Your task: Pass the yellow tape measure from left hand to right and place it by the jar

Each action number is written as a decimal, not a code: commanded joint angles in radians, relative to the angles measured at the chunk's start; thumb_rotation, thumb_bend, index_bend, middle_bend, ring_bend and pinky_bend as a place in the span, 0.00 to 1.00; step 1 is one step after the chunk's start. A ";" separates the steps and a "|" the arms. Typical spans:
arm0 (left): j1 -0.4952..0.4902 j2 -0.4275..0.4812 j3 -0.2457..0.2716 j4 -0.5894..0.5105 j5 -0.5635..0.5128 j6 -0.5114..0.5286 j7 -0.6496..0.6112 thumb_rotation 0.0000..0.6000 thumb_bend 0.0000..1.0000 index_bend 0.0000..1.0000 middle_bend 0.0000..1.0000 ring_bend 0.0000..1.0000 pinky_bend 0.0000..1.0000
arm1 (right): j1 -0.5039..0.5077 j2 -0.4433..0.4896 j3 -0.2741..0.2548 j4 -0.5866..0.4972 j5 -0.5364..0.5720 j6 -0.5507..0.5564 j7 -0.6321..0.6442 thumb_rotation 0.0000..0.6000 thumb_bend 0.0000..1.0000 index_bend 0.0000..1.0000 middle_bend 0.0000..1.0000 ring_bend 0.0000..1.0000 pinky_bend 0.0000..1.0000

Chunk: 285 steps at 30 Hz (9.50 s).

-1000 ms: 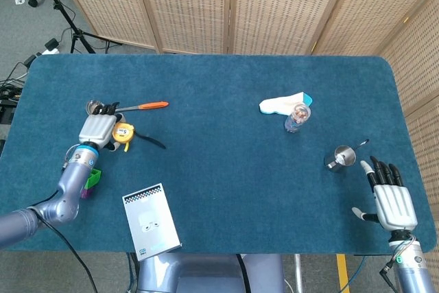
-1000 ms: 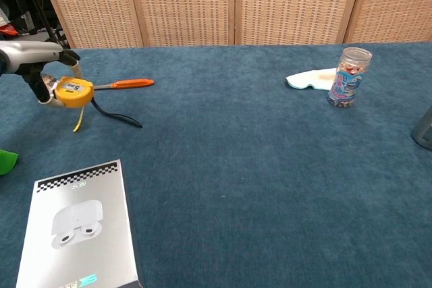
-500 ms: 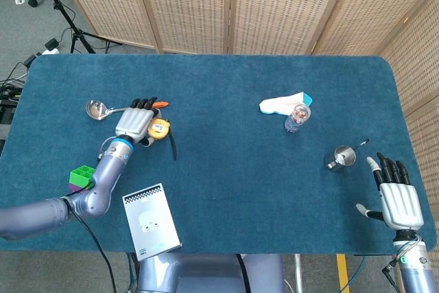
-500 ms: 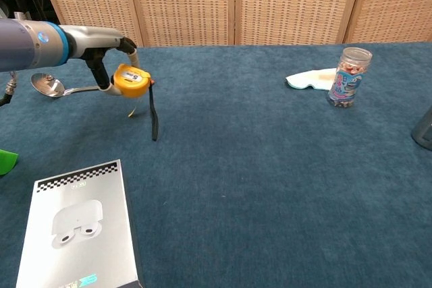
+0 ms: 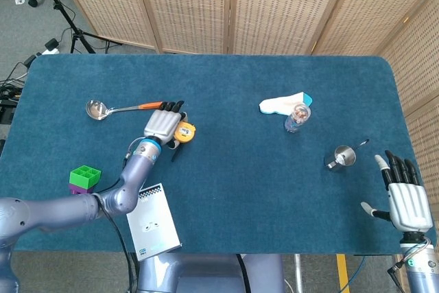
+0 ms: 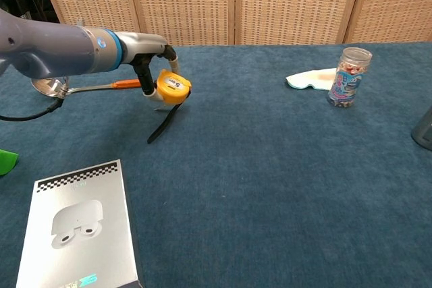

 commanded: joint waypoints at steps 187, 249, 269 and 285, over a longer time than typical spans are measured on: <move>0.983 0.494 0.115 -0.309 0.811 0.504 -0.681 1.00 0.20 0.05 0.00 0.00 0.00 | 1.004 -0.764 0.383 0.333 1.030 -0.259 -0.956 1.00 0.10 0.28 0.00 0.00 0.00; 1.001 0.507 0.086 -0.316 0.819 0.481 -0.708 1.00 0.21 0.05 0.00 0.00 0.00 | 1.072 -0.880 0.398 0.526 1.056 -0.348 -0.883 1.00 0.16 0.36 0.00 0.00 0.00; 1.001 0.508 0.082 -0.318 0.816 0.474 -0.716 1.00 0.21 0.05 0.00 0.00 0.00 | 1.068 -0.887 0.391 0.529 1.050 -0.320 -0.916 1.00 0.19 0.48 0.11 0.00 0.00; 1.002 0.507 0.079 -0.321 0.812 0.475 -0.718 1.00 0.21 0.05 0.00 0.00 0.00 | 1.068 -0.891 0.381 0.541 1.023 -0.308 -0.941 1.00 0.21 0.60 0.42 0.36 0.38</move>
